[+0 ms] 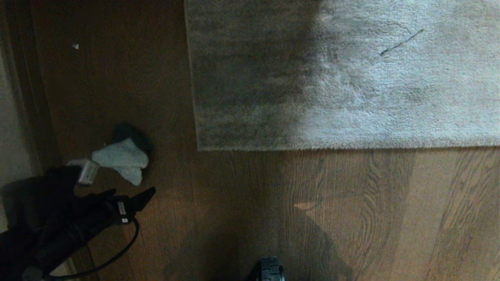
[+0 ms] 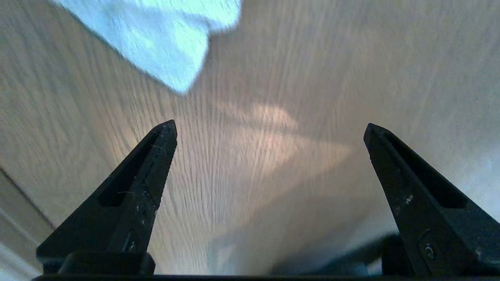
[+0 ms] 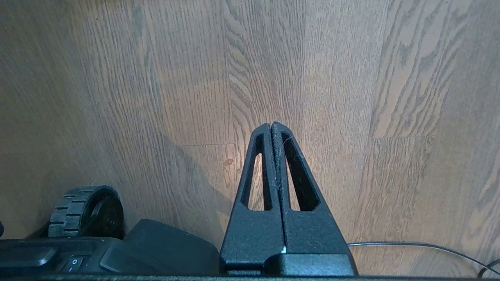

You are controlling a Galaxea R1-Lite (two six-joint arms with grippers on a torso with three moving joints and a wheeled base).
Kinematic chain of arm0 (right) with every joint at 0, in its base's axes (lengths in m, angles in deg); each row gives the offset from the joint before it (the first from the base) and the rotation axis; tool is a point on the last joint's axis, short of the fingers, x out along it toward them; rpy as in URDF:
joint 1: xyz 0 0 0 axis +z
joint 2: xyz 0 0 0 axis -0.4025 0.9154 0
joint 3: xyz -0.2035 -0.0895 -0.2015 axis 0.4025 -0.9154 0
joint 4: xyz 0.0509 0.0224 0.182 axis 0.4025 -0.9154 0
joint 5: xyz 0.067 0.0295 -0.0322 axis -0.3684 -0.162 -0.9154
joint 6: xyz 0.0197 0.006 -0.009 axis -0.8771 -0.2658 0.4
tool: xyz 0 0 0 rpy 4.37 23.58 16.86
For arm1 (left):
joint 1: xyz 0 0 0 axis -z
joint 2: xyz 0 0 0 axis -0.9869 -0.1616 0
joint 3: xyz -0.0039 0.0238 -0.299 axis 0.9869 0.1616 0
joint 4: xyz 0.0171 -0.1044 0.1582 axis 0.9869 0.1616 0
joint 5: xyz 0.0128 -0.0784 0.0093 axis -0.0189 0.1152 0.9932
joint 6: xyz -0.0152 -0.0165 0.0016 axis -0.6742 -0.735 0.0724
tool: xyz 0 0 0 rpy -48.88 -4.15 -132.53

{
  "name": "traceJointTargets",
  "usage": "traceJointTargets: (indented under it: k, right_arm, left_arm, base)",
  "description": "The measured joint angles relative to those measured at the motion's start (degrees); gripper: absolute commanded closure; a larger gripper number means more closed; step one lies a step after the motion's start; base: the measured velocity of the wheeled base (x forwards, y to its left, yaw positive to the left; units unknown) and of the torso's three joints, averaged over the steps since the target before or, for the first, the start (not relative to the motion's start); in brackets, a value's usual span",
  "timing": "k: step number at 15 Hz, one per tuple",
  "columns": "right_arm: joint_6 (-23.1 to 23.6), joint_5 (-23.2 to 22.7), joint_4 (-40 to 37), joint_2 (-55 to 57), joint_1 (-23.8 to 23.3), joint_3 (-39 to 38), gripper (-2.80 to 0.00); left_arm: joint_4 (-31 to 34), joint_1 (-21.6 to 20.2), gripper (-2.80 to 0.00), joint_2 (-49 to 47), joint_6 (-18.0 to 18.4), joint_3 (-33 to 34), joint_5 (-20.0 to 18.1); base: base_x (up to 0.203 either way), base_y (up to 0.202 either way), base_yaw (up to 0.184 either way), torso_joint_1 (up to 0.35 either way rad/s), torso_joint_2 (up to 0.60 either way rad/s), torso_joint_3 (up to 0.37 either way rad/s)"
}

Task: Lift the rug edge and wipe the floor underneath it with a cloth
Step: Pick up the rag

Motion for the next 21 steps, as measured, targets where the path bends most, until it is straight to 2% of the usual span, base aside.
traceJointTargets:
  k: [3,7,9,13,21]
  right_arm:
    - [0.0,-0.01,0.0,0.0,0.0,0.0,0.0]
    - [0.02,-0.01,0.0,0.0,0.0,0.0,0.0]
    - [0.02,-0.02,0.0,0.0,0.0,0.0,0.0]
    - [0.02,0.03,0.0,0.0,0.0,0.0,0.0]
    - [0.03,-0.01,0.0,0.0,0.0,0.0,0.0]
  left_arm:
    - [-7.27,-0.85,-2.8,-4.08,0.04,-0.06,0.09]
    - [-21.11,-1.6,-2.8,-11.45,0.04,0.19,0.54]
    - [-25.71,-2.62,-2.8,-14.57,-0.02,0.17,0.19]
    - [-26.43,-5.55,-2.8,-18.97,0.44,-1.07,-0.55]
    - [-26.43,-6.27,-2.8,-22.27,0.3,-8.22,-0.44]
  base:
    - [0.0,0.0,0.0,0.0,0.0,0.0]
    - [0.0,0.0,0.0,0.0,0.0,0.0]
    - [0.0,0.0,0.0,0.0,0.0,0.0]
    - [0.0,0.0,0.0,0.0,0.0,0.0]
    - [0.0,0.0,0.0,0.0,0.0,0.0]
